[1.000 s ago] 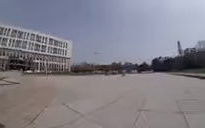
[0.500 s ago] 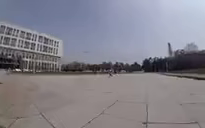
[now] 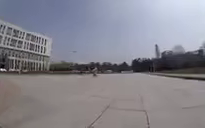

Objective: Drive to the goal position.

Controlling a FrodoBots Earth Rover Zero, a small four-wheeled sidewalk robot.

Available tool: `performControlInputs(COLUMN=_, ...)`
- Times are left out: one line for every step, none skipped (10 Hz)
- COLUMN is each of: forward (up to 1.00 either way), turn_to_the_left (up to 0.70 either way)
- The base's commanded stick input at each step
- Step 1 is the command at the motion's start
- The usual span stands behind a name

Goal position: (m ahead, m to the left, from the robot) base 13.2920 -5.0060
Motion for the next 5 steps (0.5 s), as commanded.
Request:
performControlInputs(forward=1.00, turn_to_the_left=0.00)
performControlInputs(forward=1.00, turn_to_the_left=0.00)
performControlInputs(forward=1.00, turn_to_the_left=0.00)
performControlInputs(forward=1.00, turn_to_the_left=0.00)
performControlInputs(forward=1.00, turn_to_the_left=0.00)
